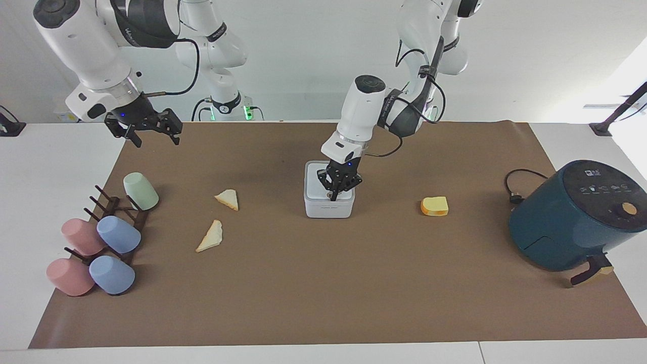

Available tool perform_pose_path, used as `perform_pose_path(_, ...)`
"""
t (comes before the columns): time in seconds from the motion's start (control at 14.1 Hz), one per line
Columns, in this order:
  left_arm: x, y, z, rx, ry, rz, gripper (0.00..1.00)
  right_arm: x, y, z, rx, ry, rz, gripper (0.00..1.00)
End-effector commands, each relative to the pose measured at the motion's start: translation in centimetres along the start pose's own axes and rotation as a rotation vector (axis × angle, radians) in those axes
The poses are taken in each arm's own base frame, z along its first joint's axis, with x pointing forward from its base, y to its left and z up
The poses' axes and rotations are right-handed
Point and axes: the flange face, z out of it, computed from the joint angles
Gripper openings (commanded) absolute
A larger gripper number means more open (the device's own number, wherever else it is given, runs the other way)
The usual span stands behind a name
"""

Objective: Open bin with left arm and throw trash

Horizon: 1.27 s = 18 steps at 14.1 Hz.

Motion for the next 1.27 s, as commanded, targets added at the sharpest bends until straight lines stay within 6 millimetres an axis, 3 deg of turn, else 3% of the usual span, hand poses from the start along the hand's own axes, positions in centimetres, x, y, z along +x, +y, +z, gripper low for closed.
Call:
perform_pose_path(0.0,-1.8,-0.2,0.4,0.04,-0.062,0.014,0.0,-0.6,-0.1,0.0,0.01,0.017,0.009,1.0)
perform_pose_path(0.21,-2.2,-1.3,-4.9,0.106,-0.134,0.008,0.0,-0.2,-0.6,0.0,0.009,0.044,0.005,1.0)
perform_pose_path(0.28,-2.6,-1.9,-6.5,0.133,-0.163,0.005,0.0,0.0,-1.6,1.0,0.019,0.065,-0.01,1.0)
perform_pose_path(0.42,-1.8,-4.9,-8.5,0.194,-0.219,-0.043,0.0,0.5,-2.0,3.9,0.077,0.135,0.007,1.0)
perform_pose_path(0.5,-1.6,-6.3,-9.3,0.22,-0.246,-0.061,0.4,0.9,-2.6,5.8,0.09,0.154,0.006,1.0)
perform_pose_path(0.57,-1.2,-8.2,-10.0,0.239,-0.271,-0.056,0.93,1.6,-4.2,7.5,0.091,0.17,-0.018,1.0)
perform_pose_path(0.64,-0.6,-10.3,-10.5,0.243,-0.294,-0.01,1.0,2.3,-5.7,10.1,0.086,0.177,-0.042,1.0)
perform_pose_path(0.78,1.3,-14.4,-10.7,0.235,-0.303,0.035,1.0,2.8,-6.9,15.1,0.077,0.179,-0.06,1.0)
perform_pose_path(0.99,3.6,-20.3,-9.8,0.204,-0.255,0.11,1.0,1.6,-8.4,22.4,0.056,0.176,-0.127,1.0)
perform_pose_path(1.2,4.4,-25.0,-6.7,0.19,-0.213,0.163,1.0,-0.3,-8.6,26.3,0.045,0.182,-0.14,1.0)
